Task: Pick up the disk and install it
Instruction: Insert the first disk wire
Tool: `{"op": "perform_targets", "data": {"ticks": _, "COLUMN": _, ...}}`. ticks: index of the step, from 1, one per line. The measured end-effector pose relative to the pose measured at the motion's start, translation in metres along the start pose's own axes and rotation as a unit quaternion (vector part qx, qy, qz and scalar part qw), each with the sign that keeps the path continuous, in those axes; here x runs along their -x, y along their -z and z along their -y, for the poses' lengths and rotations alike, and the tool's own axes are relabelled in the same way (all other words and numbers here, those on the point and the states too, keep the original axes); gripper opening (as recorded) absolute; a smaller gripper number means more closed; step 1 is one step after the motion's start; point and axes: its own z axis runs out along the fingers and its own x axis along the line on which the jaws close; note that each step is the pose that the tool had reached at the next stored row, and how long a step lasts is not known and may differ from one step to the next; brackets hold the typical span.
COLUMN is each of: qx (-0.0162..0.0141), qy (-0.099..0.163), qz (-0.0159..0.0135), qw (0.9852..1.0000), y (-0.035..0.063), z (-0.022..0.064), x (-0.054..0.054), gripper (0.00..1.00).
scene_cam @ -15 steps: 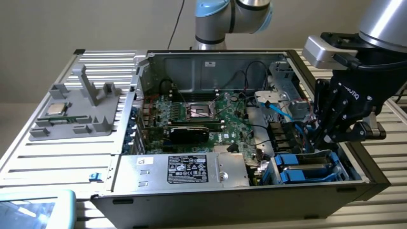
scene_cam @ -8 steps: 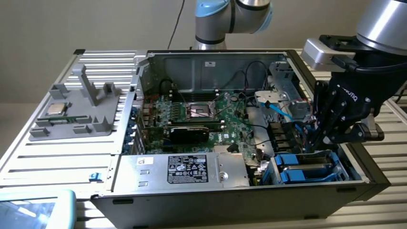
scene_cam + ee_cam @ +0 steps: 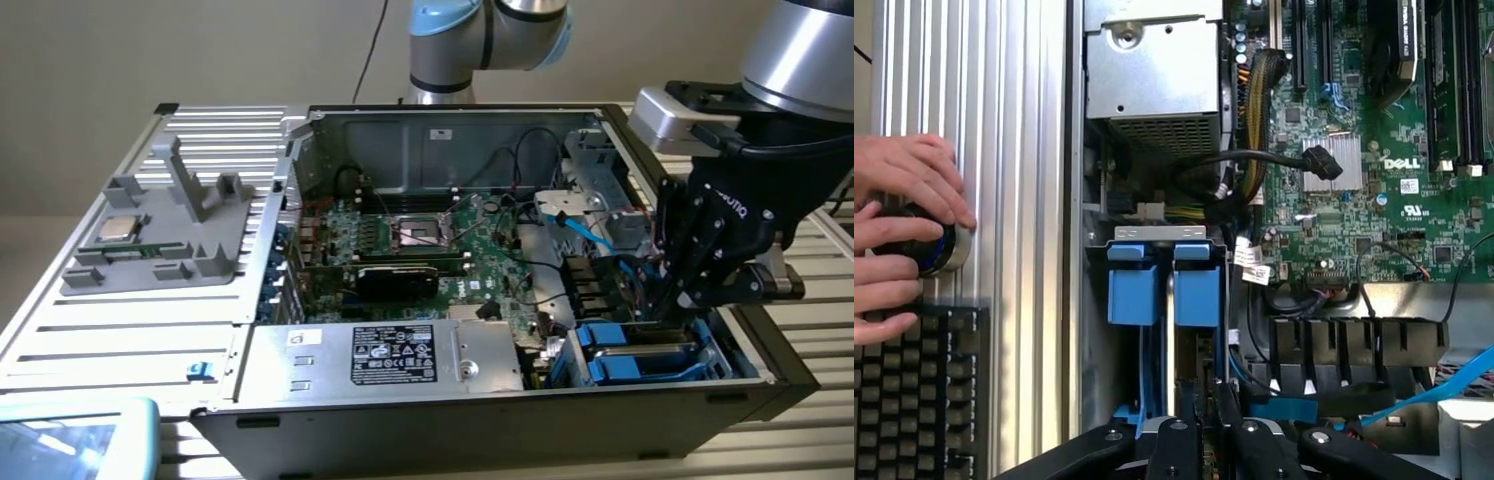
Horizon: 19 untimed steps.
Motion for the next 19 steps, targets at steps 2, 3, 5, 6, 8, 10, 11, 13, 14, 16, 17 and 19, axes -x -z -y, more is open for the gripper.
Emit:
{"op": "perform_targets", "data": {"ticks": 2, "qx": -0.0001, "qy": 0.000, "qz": -0.0025, "qw": 1.0000, "y": -0.0006, "z": -0.0001, "x": 0.0001, "gripper": 0.17}}
{"op": "perform_targets", "data": {"ticks": 3, "qx": 0.0000, "qy": 0.000, "qz": -0.0029, "qw": 1.0000, "y": -0.0009, "z": -0.0001, "x": 0.0002, "gripper": 0.17}}
{"op": "perform_targets", "data": {"ticks": 5, "qx": 0.0000, "qy": 0.000, "qz": -0.0030, "qw": 1.0000, "y": -0.0017, "z": -0.0001, "x": 0.0005, "gripper": 0.17}}
{"op": "perform_targets", "data": {"ticks": 6, "qx": 0.0000, "qy": 0.000, "qz": -0.0031, "qw": 1.0000, "y": -0.0021, "z": -0.0001, "x": 0.0006, "gripper": 0.17}}
{"op": "perform_targets", "data": {"ticks": 8, "qx": 0.0001, "qy": 0.000, "qz": -0.0030, "qw": 1.0000, "y": -0.0033, "z": -0.0002, "x": 0.0016, "gripper": 0.17}}
{"op": "perform_targets", "data": {"ticks": 10, "qx": 0.0001, "qy": 0.000, "qz": -0.0031, "qw": 1.0000, "y": -0.0042, "z": -0.0008, "x": 0.0046, "gripper": 0.17}}
{"op": "perform_targets", "data": {"ticks": 11, "qx": 0.0001, "qy": 0.000, "qz": -0.0031, "qw": 1.0000, "y": -0.0047, "z": -0.0010, "x": 0.0053, "gripper": 0.17}}
{"op": "perform_targets", "data": {"ticks": 13, "qx": 0.0001, "qy": 0.000, "qz": -0.0031, "qw": 1.0000, "y": -0.0061, "z": -0.0009, "x": 0.0055, "gripper": 0.17}}
{"op": "perform_targets", "data": {"ticks": 14, "qx": 0.0001, "qy": 0.000, "qz": -0.0031, "qw": 1.0000, "y": -0.0069, "z": -0.0008, "x": 0.0056, "gripper": 0.17}}
{"op": "perform_targets", "data": {"ticks": 16, "qx": 0.0000, "qy": 0.000, "qz": -0.0031, "qw": 1.0000, "y": -0.0086, "z": -0.0008, "x": 0.0058, "gripper": 0.17}}
{"op": "perform_targets", "data": {"ticks": 17, "qx": 0.0001, "qy": 0.000, "qz": -0.0032, "qw": 1.0000, "y": -0.0089, "z": -0.0008, "x": 0.0058, "gripper": 0.17}}
{"op": "perform_targets", "data": {"ticks": 19, "qx": 0.0000, "qy": 0.000, "qz": -0.0032, "qw": 1.0000, "y": -0.0094, "z": -0.0007, "x": 0.0058, "gripper": 0.17}}
